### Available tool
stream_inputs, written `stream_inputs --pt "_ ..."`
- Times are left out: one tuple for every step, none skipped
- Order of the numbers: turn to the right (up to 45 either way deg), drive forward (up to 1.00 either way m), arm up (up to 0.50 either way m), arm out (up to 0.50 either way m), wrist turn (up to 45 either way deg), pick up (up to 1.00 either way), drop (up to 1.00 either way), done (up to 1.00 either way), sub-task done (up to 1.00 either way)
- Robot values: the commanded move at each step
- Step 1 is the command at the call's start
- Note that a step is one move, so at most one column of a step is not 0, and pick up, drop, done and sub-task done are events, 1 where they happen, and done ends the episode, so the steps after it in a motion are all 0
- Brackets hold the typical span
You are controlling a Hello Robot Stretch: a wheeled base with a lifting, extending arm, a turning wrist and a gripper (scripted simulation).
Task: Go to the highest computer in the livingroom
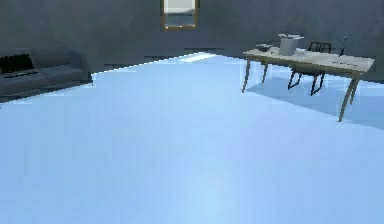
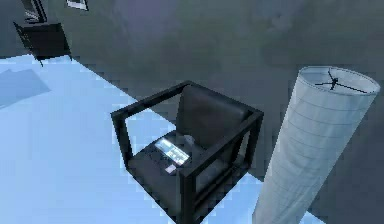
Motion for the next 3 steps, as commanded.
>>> stream_inputs --pt "-18.0 0.0 0.0 0.0 0.0 0.0 0.0 0.0 0.0" --pt "0.0 0.65 0.0 0.0 0.0 0.0 0.0 0.0 0.0" --pt "-36.0 0.0 0.0 0.0 0.0 0.0 0.0 0.0 0.0"
